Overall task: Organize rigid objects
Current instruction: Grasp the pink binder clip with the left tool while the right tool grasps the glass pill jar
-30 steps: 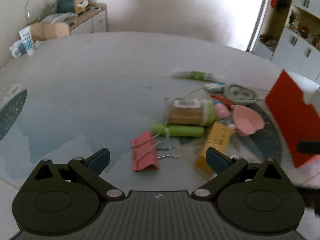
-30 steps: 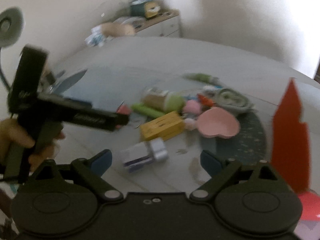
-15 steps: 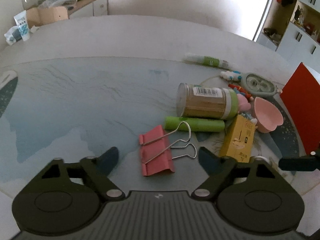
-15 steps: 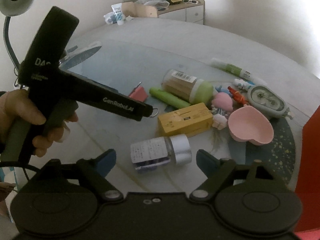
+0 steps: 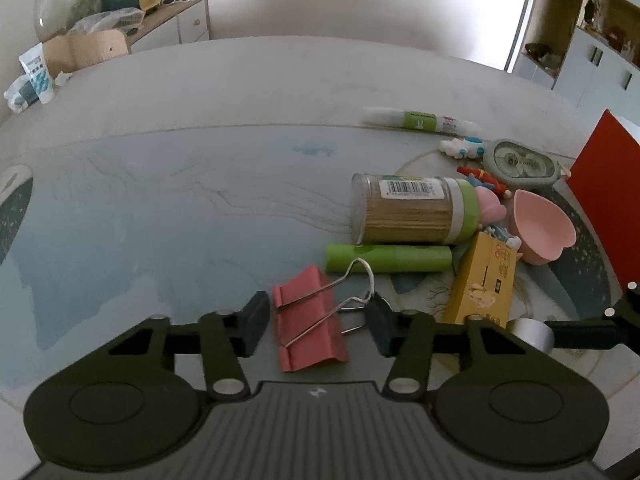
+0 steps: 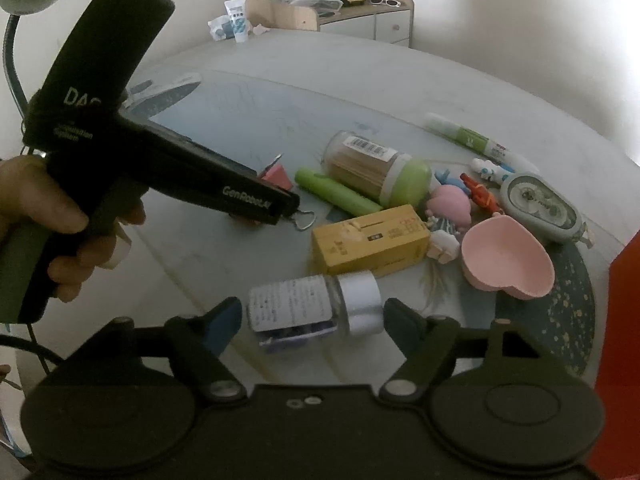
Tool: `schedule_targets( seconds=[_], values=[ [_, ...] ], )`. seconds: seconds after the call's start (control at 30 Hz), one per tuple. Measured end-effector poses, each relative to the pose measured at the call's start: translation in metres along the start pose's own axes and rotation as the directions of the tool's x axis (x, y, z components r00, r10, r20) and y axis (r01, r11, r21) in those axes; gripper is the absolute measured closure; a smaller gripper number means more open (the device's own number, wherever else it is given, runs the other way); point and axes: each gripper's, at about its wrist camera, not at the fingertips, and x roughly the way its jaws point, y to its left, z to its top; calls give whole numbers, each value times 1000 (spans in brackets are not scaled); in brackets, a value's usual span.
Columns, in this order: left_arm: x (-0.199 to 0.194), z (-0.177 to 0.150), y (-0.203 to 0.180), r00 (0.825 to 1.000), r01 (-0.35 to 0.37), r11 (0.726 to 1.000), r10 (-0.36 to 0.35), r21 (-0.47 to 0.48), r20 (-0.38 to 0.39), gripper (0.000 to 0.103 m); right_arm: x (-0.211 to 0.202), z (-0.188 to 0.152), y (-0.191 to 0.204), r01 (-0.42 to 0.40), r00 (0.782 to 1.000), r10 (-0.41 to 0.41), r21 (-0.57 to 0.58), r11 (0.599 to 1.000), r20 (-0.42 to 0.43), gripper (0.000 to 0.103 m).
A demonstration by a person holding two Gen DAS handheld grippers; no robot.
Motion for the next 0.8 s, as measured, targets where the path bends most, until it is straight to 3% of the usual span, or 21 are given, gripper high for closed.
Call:
schedule_targets(
  seconds=[0.13, 0.4, 0.8],
  values=[
    [0, 1, 0, 1000, -15, 1000, 15, 10, 1, 67, 0, 1, 2, 18, 1000, -18, -6, 1000, 1, 32],
    [-2, 0, 2, 1000, -9, 1000, 9, 11, -16, 69, -5, 1, 9, 42, 999, -42, 1, 999, -7, 34],
    [-27, -17, 7, 1000, -3, 1000, 4, 26, -23, 70, -34, -4, 15, 76, 997, -78, 122, 990, 11, 34]
  ],
)
